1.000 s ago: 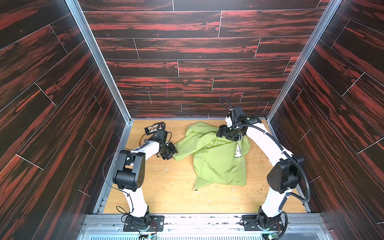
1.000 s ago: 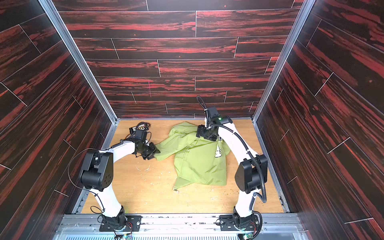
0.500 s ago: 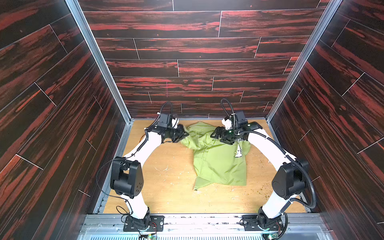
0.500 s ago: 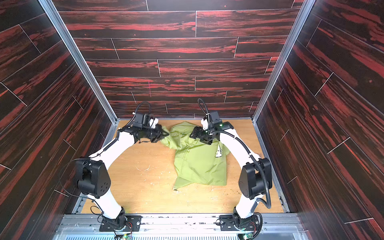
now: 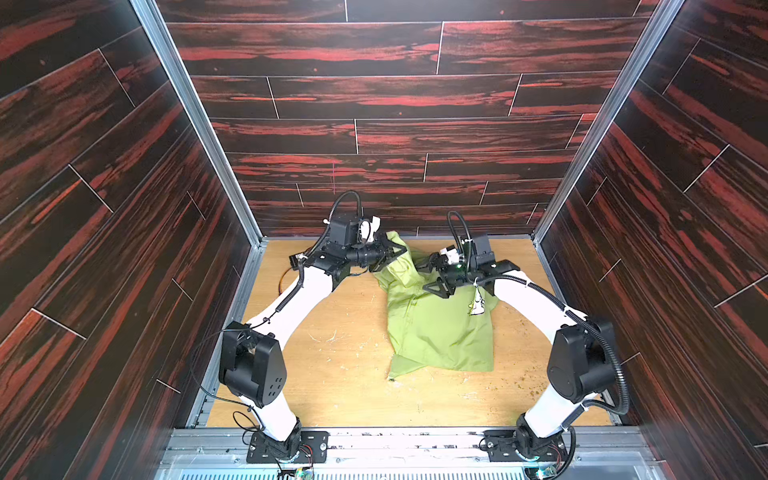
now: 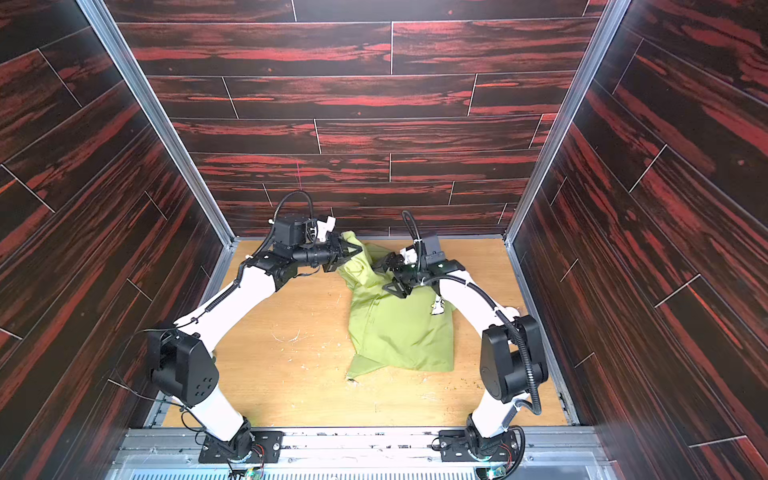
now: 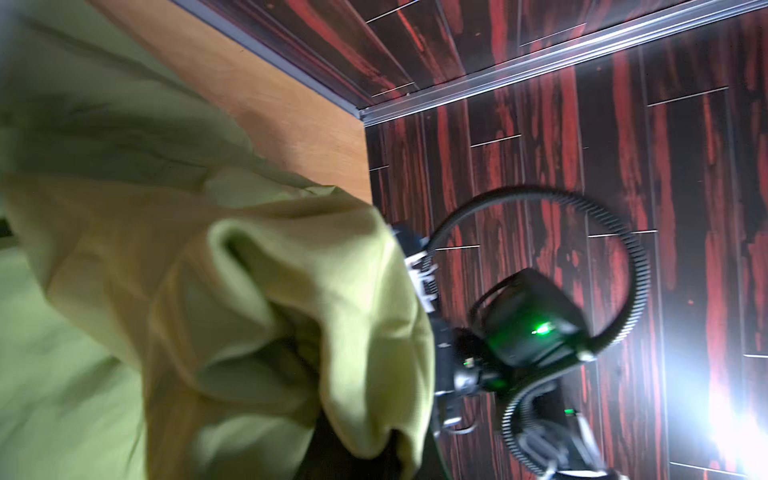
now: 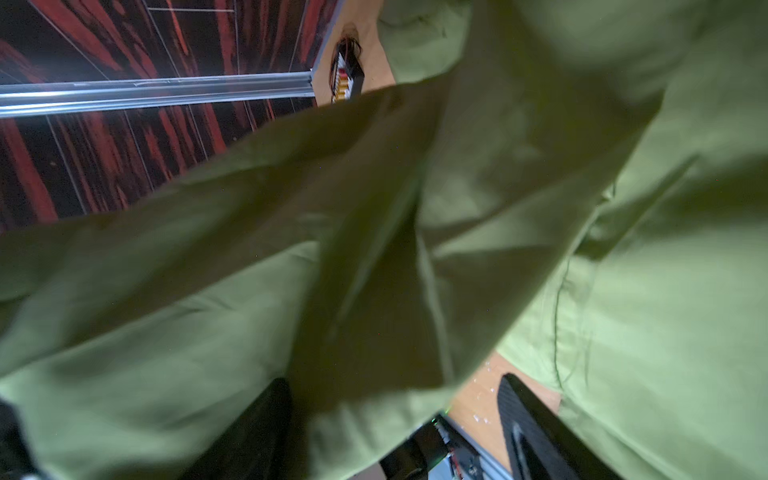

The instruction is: Zip up the jacket

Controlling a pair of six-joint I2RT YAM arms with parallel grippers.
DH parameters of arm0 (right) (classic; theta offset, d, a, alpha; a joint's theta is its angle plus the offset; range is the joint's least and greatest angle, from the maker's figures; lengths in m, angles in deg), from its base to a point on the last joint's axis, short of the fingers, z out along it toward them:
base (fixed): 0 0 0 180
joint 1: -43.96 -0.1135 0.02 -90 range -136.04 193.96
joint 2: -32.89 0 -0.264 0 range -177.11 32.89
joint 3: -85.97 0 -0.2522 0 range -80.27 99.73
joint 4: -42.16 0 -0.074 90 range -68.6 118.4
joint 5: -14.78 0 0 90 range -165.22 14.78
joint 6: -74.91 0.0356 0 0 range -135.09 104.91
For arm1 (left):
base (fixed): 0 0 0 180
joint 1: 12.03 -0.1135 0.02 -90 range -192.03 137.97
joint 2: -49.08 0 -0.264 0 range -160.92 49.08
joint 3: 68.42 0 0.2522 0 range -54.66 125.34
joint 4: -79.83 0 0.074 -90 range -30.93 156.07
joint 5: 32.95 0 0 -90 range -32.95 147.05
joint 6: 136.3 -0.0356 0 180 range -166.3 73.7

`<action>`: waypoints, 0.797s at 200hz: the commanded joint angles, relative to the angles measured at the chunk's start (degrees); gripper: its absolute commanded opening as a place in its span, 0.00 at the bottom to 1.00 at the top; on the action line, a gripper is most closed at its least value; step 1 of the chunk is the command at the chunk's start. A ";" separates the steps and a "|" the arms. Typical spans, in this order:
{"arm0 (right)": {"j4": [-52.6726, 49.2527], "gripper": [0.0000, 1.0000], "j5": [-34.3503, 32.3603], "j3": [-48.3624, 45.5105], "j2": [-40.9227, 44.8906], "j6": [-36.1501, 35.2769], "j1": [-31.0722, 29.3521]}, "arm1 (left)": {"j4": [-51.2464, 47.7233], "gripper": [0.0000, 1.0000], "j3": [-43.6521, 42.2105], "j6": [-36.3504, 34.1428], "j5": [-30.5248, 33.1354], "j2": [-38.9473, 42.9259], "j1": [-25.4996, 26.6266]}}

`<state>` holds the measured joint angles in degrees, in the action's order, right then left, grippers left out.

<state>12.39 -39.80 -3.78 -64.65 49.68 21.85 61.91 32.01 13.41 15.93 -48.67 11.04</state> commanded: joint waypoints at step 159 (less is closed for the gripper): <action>-14.99 0.00 3.21 4.81 11.61 -11.39 23.00 | -6.21 0.78 11.31 -5.56 6.96 0.90 2.84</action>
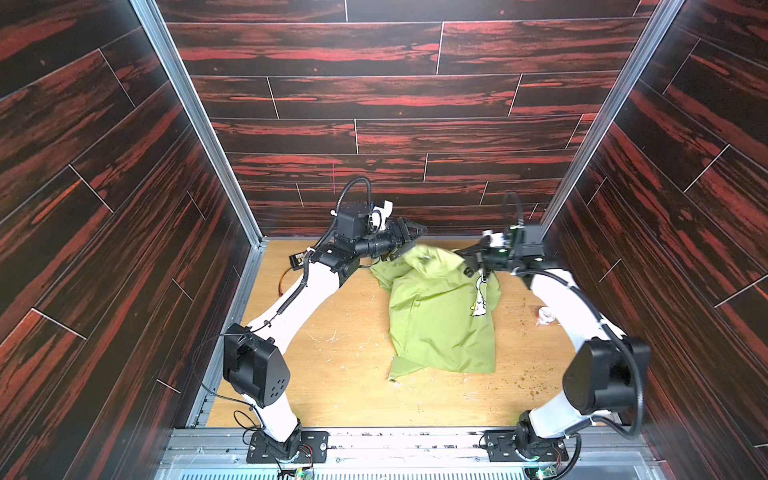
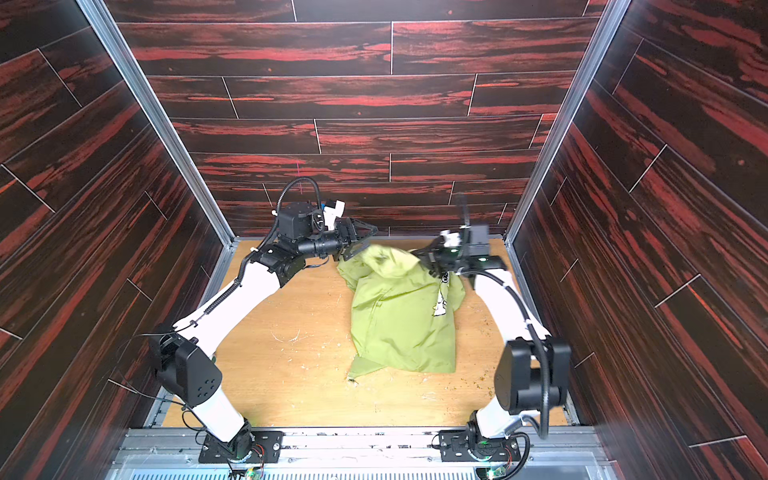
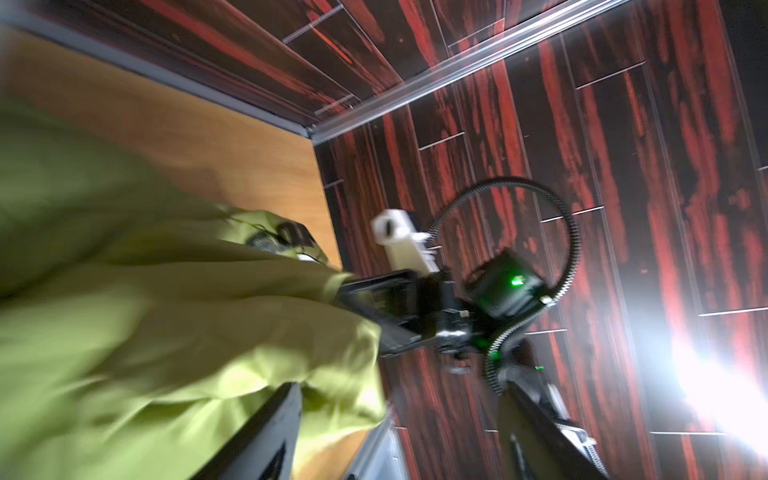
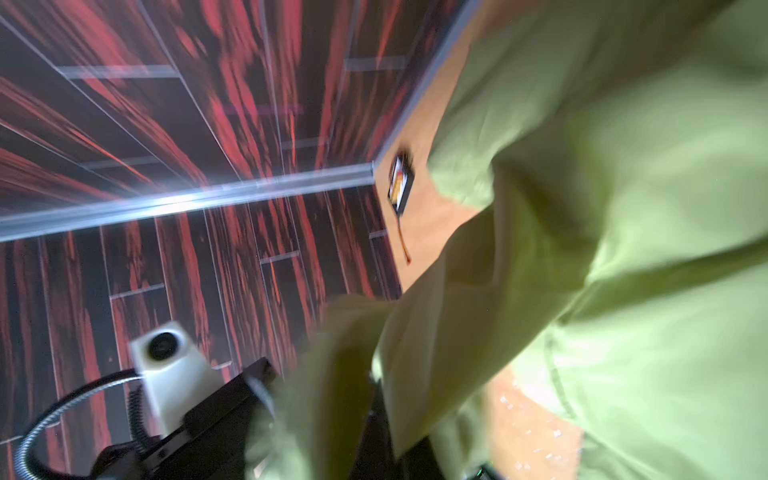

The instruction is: Zip up the jacket

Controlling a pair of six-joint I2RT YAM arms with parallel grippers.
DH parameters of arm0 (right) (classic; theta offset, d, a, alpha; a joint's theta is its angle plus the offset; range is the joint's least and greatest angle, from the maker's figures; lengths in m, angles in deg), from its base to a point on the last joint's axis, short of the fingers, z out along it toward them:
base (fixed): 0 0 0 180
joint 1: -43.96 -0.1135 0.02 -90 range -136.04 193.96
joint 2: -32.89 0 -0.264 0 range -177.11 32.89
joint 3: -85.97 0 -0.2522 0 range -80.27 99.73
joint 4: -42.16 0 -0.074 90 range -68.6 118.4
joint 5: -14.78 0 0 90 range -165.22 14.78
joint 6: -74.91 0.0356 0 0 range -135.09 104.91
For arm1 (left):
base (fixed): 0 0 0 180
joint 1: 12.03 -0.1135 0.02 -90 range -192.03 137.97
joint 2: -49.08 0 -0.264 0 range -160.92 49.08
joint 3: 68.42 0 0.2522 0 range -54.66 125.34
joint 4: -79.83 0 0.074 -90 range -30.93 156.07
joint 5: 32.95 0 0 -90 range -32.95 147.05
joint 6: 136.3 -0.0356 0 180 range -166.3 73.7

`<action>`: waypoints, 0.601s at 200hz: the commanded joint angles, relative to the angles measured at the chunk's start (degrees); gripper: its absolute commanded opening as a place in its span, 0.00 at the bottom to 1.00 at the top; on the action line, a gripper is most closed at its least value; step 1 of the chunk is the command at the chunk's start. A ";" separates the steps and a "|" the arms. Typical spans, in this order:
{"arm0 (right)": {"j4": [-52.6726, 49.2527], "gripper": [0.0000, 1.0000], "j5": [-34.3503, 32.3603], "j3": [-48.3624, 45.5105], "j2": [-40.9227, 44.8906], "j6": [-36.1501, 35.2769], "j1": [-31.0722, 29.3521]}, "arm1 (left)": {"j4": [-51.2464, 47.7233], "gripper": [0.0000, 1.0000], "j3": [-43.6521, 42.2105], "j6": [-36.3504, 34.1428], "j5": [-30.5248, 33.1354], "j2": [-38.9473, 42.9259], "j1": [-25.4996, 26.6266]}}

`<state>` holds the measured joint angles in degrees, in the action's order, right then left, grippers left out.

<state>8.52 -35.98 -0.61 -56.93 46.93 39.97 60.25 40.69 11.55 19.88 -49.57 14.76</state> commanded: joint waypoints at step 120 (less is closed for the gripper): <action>-37.41 0.50 -33.88 13.12 -1.96 -31.80 9.29 | -25.28 0.76 11.24 -14.79 20.80 -20.59 -7.49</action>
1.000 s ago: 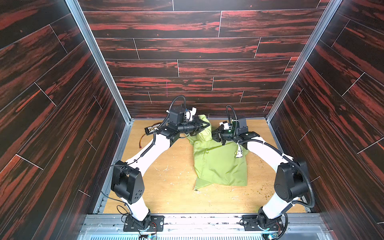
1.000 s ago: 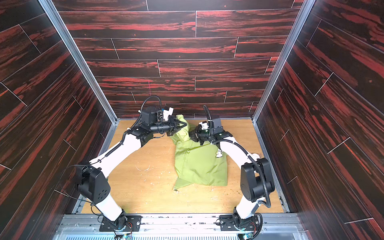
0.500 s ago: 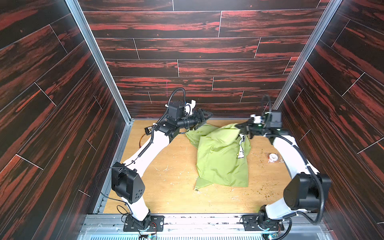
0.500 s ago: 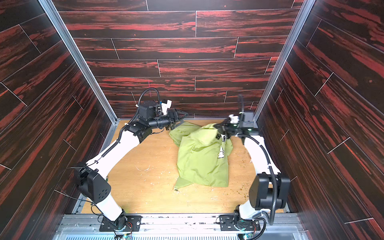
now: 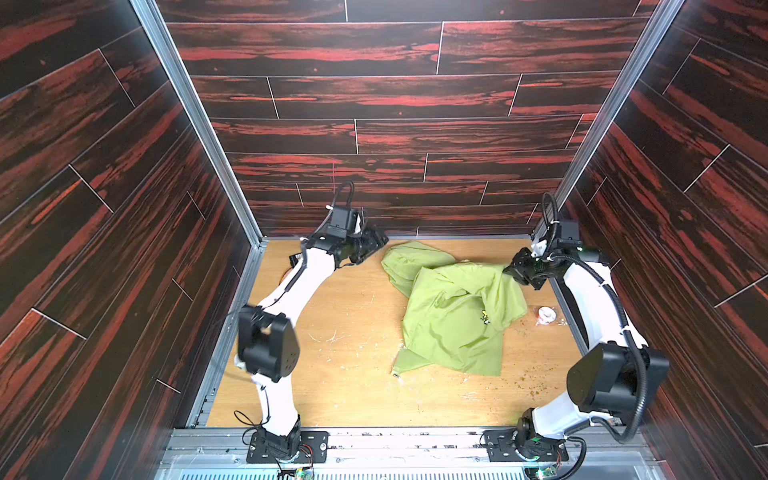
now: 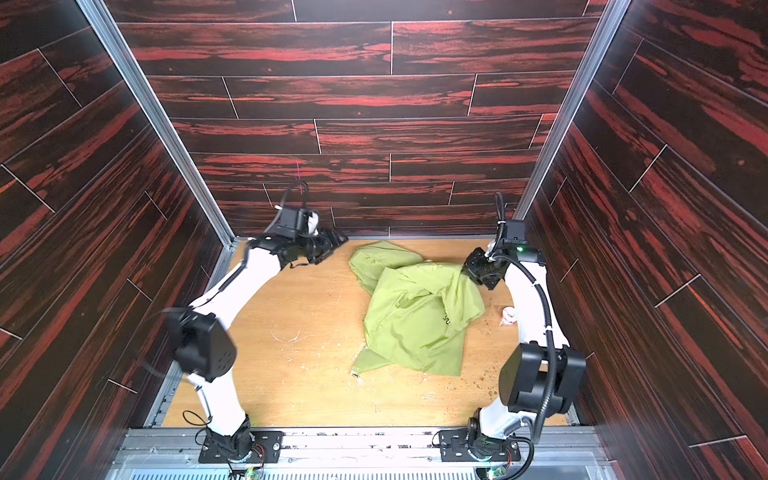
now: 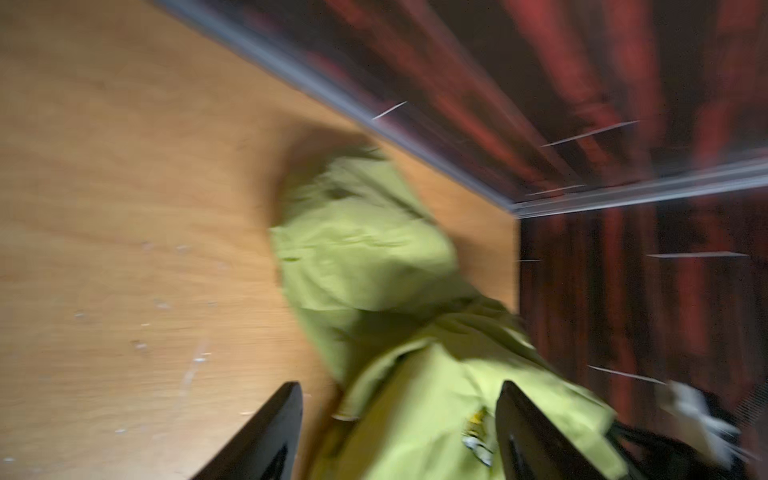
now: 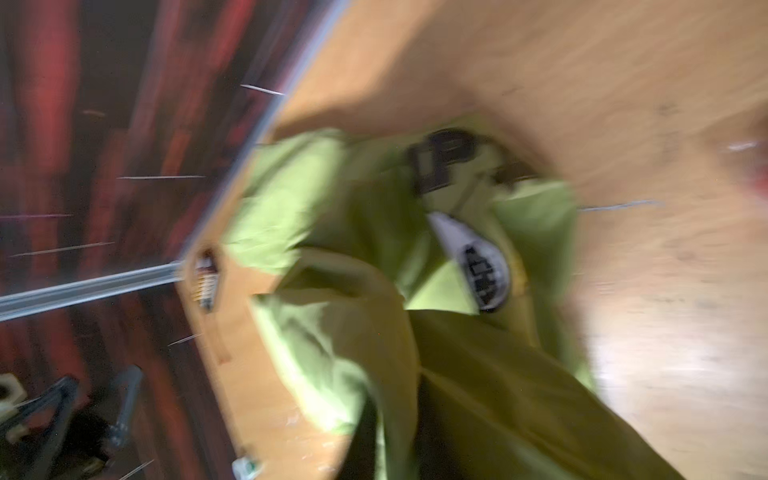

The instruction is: Zip up the jacket

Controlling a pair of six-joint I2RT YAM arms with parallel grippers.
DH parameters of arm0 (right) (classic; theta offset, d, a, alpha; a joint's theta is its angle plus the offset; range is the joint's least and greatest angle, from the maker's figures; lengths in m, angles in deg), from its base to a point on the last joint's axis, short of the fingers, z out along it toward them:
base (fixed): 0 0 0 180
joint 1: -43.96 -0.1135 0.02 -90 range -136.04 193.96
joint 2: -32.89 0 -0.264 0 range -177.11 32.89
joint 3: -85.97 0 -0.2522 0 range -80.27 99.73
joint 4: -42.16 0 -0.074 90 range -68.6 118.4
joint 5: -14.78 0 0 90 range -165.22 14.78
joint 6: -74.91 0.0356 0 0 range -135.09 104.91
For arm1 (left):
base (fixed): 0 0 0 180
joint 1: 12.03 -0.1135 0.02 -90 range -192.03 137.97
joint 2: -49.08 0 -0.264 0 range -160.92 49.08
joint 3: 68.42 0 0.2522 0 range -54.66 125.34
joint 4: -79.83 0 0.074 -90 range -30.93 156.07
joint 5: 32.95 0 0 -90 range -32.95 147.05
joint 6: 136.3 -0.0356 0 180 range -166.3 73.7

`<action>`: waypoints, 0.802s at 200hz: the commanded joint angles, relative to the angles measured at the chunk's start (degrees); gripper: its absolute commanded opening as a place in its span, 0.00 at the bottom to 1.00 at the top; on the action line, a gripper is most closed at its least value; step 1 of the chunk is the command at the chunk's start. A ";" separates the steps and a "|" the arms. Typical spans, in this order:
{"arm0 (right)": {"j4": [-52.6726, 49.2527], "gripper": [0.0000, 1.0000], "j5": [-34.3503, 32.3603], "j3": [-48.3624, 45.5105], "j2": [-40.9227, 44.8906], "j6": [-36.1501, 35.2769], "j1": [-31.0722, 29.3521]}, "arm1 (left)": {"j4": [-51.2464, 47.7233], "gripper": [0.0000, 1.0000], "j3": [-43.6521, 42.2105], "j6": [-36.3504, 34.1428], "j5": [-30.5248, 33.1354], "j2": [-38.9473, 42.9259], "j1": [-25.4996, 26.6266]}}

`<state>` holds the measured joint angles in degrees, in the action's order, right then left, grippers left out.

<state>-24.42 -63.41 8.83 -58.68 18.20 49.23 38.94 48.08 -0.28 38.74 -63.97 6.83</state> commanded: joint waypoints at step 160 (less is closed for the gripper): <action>1.06 0.76 -1.02 4.58 -13.53 -1.22 -36.00 | -12.55 0.00 35.06 -4.91 -8.58 -35.49 -0.17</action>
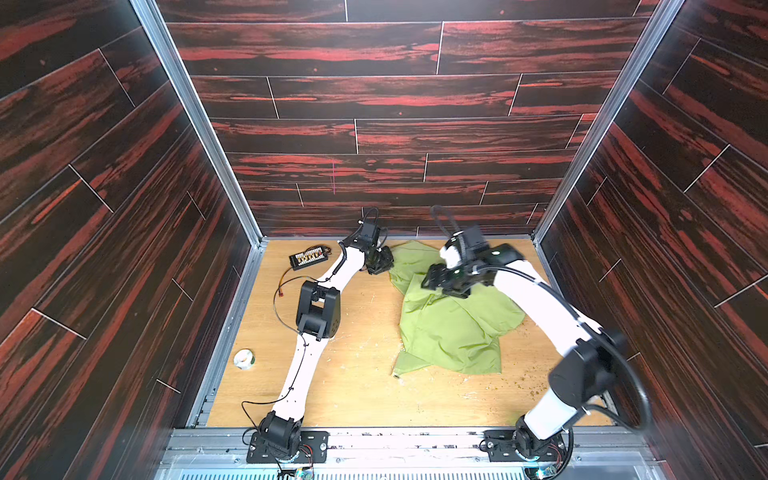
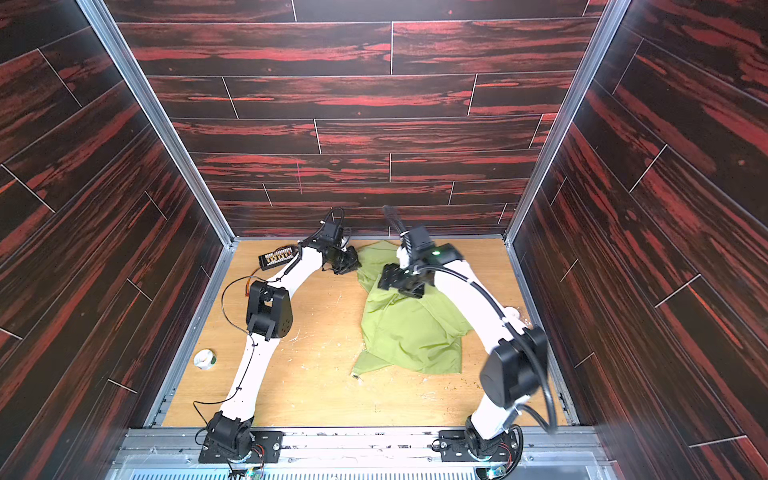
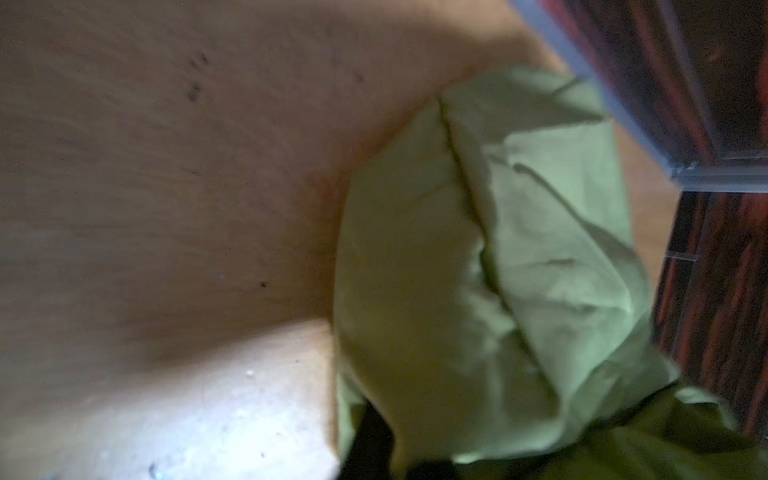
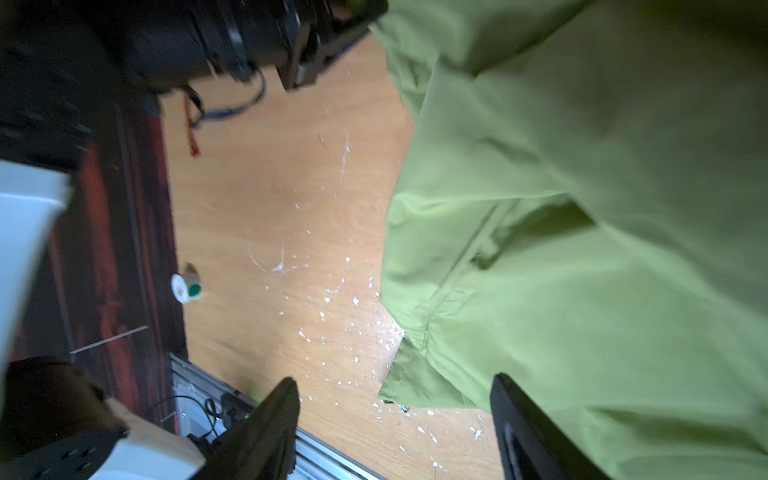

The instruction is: Zip up the jacket

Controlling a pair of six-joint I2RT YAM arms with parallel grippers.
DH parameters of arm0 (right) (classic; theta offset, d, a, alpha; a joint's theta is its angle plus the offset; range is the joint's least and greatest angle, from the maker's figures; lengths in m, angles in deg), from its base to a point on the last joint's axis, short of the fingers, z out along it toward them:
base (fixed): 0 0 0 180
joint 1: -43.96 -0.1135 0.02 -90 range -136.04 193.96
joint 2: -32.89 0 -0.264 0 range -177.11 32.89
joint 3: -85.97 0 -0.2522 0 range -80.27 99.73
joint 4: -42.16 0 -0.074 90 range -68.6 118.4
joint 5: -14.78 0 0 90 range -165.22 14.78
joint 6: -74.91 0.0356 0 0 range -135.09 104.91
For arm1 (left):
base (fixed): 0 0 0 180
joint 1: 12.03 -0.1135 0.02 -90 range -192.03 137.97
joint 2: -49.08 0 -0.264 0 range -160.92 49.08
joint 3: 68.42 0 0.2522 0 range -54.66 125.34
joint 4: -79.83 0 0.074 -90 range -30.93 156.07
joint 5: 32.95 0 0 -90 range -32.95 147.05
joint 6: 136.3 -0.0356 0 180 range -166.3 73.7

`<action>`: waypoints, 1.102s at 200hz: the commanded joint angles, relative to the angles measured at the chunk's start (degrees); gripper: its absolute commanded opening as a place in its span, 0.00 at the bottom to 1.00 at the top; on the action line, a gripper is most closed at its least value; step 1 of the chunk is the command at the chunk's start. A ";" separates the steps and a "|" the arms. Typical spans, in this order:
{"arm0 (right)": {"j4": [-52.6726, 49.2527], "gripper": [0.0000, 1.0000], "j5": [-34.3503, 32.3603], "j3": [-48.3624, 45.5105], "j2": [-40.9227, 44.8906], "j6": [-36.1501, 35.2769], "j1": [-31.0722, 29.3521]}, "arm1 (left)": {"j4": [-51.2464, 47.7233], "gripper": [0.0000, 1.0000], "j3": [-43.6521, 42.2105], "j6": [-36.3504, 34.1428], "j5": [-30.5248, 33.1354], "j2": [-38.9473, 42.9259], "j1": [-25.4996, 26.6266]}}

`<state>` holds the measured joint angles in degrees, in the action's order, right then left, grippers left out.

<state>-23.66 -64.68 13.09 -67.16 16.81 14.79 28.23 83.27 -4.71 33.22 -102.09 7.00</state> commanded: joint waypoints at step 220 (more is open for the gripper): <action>11.67 0.00 -7.06 -12.32 2.11 2.99 -3.09 | 0.54 0.00 -26.98 -3.20 2.14 45.84 -6.40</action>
<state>-13.21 -70.47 1.93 -73.74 18.97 12.08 33.25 50.94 -5.00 32.87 -62.86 1.14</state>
